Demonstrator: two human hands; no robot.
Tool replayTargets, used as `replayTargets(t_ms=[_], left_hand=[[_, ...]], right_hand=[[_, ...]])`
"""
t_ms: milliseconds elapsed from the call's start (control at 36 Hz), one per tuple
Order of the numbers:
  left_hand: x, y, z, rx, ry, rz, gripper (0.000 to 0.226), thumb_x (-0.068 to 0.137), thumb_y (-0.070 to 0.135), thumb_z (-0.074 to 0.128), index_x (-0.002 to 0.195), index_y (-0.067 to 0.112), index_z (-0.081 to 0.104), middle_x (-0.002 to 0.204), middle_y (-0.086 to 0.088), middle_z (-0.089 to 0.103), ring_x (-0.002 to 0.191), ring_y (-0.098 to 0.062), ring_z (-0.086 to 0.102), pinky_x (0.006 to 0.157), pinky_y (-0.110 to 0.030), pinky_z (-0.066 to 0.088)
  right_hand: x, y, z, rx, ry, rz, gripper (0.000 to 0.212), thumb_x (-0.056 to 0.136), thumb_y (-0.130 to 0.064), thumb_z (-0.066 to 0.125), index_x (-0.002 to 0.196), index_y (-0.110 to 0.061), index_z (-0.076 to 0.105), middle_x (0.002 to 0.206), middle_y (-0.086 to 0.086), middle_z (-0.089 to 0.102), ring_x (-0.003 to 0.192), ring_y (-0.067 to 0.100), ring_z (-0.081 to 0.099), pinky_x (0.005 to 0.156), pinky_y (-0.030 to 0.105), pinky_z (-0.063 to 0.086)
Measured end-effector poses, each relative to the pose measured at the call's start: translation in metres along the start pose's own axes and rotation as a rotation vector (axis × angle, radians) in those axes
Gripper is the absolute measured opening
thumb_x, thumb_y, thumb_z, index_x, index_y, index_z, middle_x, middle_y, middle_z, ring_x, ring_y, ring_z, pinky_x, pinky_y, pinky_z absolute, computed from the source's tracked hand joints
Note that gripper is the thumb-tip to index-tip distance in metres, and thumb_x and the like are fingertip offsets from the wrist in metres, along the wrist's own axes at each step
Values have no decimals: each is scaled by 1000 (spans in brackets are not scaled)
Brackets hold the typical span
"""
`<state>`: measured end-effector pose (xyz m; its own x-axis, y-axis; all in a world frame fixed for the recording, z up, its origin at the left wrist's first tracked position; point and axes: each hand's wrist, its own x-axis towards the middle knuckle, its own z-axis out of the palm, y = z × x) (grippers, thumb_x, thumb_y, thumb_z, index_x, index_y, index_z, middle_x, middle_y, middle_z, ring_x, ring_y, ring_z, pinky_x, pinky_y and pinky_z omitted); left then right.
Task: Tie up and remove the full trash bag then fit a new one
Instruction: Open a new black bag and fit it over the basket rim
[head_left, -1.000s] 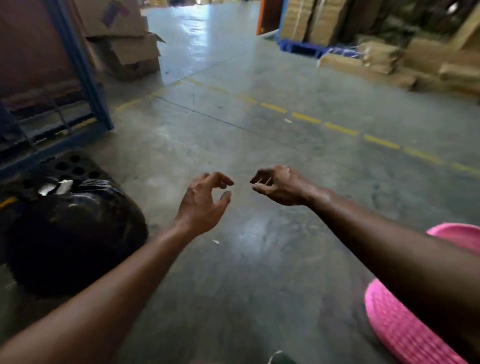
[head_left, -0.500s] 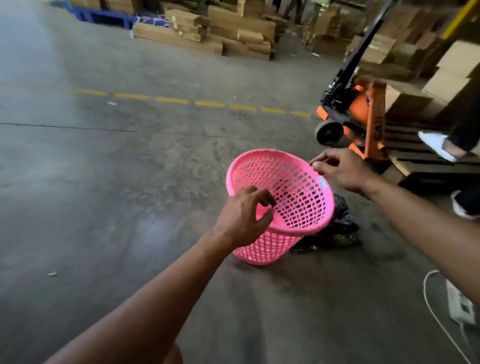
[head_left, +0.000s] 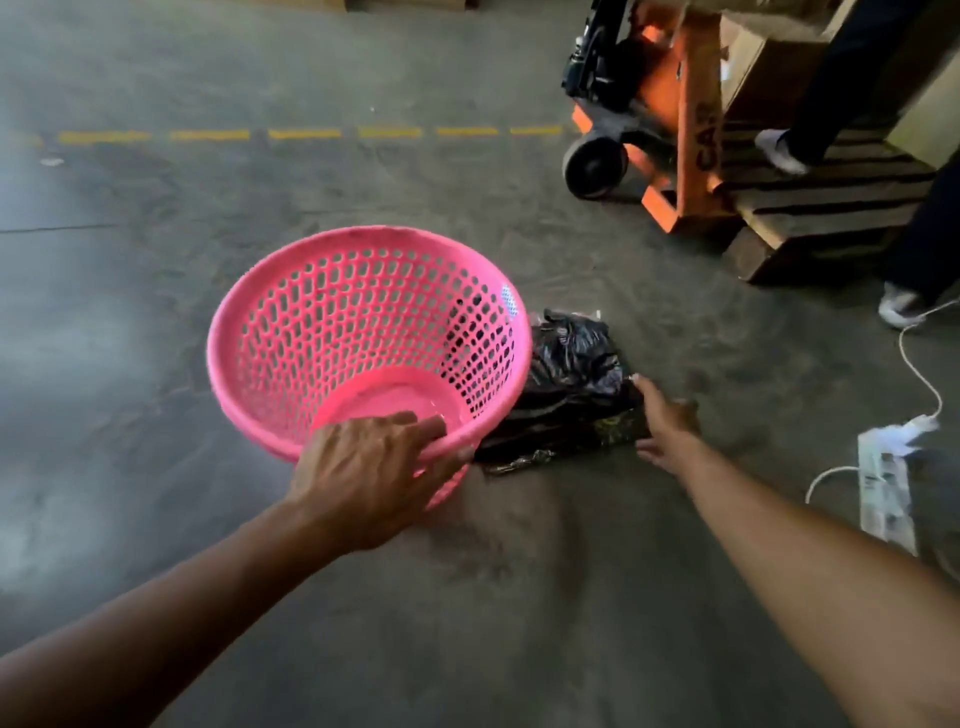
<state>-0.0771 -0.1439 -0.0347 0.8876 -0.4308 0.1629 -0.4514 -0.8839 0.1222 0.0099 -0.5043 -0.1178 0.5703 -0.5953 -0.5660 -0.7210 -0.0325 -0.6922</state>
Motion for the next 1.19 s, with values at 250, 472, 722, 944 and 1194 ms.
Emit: replayTargets(t_ms=[250, 472, 722, 944, 1194], left_hand=[[3, 8, -16, -50, -131, -100, 42, 94, 74, 24, 101, 44, 53, 86, 15, 60, 80, -9, 69, 54, -33, 44], [5, 13, -27, -87, -230, -141, 34, 96, 70, 31, 102, 46, 54, 89, 20, 58, 85, -2, 66, 60, -35, 50], [8, 17, -31, -116, -238, -188, 39, 95, 74, 26, 105, 48, 54, 90, 20, 58, 84, 0, 65, 61, -33, 50], [15, 16, -25, -294, -139, -296, 50, 85, 83, 33, 118, 51, 51, 104, 28, 61, 89, 9, 64, 70, -29, 54], [80, -21, -49, -922, 184, -490, 29, 85, 48, 62, 104, 28, 69, 92, 7, 71, 80, -5, 69, 71, -24, 53]], right_hand=[[38, -12, 80, 99, -436, 244, 72, 57, -71, 78, 112, -27, 61, 113, 0, 62, 108, 23, 56, 93, 39, 50], [79, 1, 104, 219, -466, 326, 19, 78, -28, 77, 80, -18, 61, 76, -1, 57, 57, 11, 48, 39, 16, 39], [89, -34, 76, 490, -400, 158, 43, 89, -21, 64, 131, -16, 59, 127, 15, 66, 116, 37, 61, 76, 47, 56], [33, -115, 13, 615, -433, -78, 44, 92, -18, 60, 135, -10, 58, 129, 16, 68, 125, 37, 60, 87, 48, 55], [-126, -203, -60, 774, -704, -361, 41, 97, -17, 55, 137, -12, 59, 126, 9, 72, 112, 25, 71, 92, 43, 58]])
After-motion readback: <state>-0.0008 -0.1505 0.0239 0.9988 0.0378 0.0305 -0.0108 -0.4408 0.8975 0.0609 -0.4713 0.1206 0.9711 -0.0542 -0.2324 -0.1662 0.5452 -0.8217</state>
